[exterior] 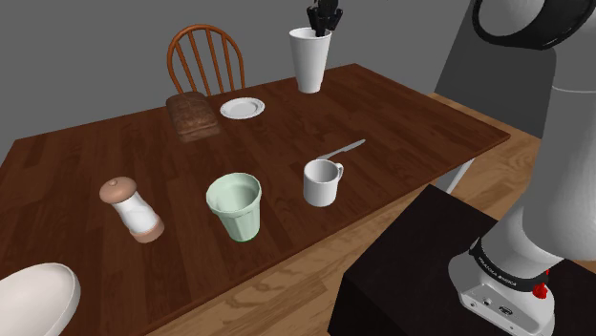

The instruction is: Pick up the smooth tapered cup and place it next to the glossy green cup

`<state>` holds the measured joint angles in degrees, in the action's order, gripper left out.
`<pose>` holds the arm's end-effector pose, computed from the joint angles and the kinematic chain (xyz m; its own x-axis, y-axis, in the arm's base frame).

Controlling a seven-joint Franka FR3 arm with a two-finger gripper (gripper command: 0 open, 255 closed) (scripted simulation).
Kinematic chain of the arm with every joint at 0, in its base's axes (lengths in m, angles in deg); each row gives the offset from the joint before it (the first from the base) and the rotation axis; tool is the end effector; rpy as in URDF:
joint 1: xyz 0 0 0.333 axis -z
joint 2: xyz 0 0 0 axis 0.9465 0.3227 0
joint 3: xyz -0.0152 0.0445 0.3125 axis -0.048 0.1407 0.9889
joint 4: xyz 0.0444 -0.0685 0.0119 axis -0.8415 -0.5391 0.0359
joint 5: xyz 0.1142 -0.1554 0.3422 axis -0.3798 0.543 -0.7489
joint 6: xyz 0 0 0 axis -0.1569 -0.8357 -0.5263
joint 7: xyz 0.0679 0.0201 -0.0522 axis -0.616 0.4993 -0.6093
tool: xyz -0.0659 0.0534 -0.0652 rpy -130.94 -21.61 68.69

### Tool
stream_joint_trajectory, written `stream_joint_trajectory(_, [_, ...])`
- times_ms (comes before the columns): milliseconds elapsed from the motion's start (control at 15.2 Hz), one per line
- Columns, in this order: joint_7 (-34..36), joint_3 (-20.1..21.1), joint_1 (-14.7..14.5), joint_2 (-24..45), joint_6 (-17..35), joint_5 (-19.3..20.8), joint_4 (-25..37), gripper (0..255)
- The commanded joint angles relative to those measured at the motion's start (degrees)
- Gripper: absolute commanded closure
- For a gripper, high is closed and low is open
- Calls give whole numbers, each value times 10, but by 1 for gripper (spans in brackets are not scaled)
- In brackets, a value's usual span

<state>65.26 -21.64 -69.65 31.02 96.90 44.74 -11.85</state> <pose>0.6495 -0.0614 0.6062 0.9977 0.0642 -0.0235 0.0601 -0.9875 -0.1456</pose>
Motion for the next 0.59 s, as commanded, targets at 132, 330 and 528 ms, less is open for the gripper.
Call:
stream_joint_trajectory(132, [48,14,-37,-12,16,5,-20,255])
stream_joint_trajectory(330, [84,25,-63,-9,21,8,-17,255])
stream_joint_trajectory(528, [121,36,-89,0,23,10,-3,255])
